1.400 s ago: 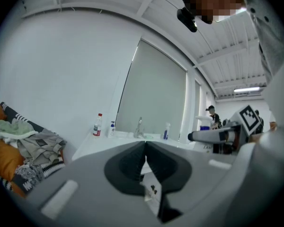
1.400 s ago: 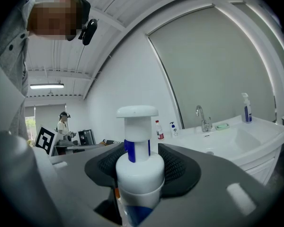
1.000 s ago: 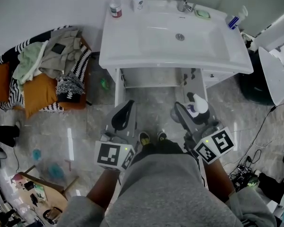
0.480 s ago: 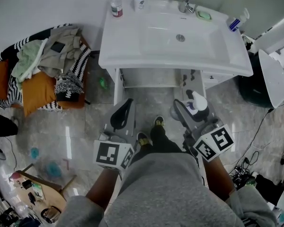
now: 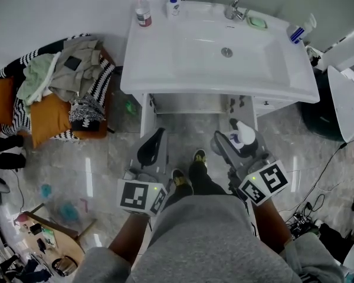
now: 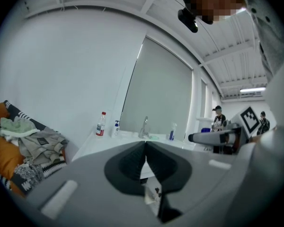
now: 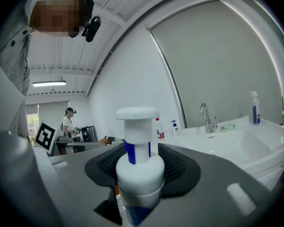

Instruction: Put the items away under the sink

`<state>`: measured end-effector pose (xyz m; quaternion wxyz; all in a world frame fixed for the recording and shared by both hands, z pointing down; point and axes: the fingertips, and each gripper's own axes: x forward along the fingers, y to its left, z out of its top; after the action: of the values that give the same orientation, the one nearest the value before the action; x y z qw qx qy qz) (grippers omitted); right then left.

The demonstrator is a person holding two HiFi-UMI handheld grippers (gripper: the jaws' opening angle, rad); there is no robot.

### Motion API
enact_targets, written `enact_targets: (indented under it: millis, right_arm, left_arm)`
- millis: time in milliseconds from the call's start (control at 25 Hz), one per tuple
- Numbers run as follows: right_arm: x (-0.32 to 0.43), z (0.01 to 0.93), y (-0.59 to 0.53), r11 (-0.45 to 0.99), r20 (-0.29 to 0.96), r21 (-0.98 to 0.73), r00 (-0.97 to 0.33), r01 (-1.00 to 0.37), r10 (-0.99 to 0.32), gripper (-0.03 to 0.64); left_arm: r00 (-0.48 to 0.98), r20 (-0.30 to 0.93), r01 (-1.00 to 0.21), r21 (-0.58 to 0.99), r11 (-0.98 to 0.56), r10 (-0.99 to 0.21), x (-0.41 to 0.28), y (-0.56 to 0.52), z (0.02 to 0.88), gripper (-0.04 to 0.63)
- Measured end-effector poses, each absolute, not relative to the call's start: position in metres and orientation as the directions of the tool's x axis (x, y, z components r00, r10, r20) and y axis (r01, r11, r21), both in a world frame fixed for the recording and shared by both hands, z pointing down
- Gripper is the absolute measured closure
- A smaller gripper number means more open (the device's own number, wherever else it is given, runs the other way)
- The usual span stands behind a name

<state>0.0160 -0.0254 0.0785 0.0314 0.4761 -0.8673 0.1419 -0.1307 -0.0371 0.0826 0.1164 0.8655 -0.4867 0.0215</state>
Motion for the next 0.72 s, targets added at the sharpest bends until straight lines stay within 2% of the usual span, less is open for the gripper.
enact_targets:
  millis: [720]
  right_arm:
    - [0.07,0.109,-0.082,0.55,0.188,-0.29,-0.61,-0.783,-0.77,0.402]
  left_arm:
    - [0.467,0.214,-0.884,0.13,-0.449,-0.858,-0.074,-0.1,0.097,0.584]
